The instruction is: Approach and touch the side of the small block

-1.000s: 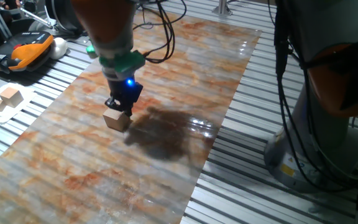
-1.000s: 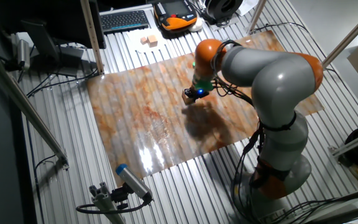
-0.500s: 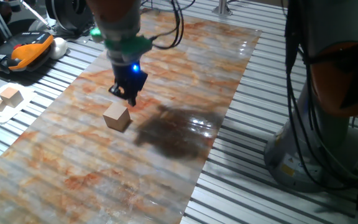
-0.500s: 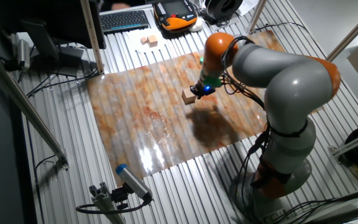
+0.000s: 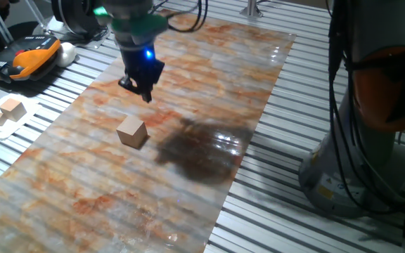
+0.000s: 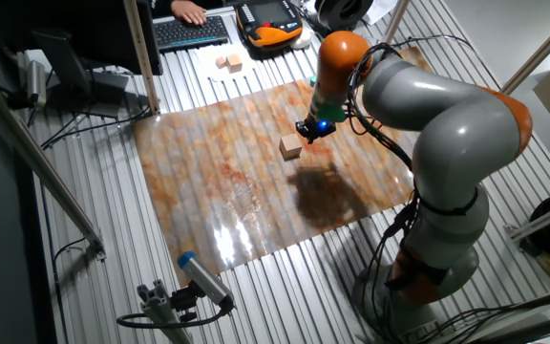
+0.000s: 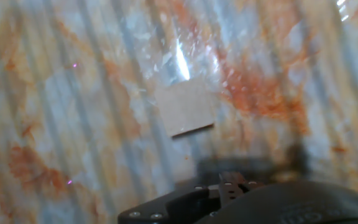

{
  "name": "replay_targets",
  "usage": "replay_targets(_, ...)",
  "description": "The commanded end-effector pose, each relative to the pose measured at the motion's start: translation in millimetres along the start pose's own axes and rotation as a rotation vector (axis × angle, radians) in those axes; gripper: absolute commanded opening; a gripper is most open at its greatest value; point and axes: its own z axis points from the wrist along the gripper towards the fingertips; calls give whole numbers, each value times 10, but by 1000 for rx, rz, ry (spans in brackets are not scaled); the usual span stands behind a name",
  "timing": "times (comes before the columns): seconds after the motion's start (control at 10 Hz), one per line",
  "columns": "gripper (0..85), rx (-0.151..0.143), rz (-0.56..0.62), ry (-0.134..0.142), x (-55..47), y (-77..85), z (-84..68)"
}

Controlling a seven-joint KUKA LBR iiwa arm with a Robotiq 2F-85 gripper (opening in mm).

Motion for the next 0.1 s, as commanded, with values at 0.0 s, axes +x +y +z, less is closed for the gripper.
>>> replay_targets(0.0,0,-1,-3,-1,-32,-41,-116)
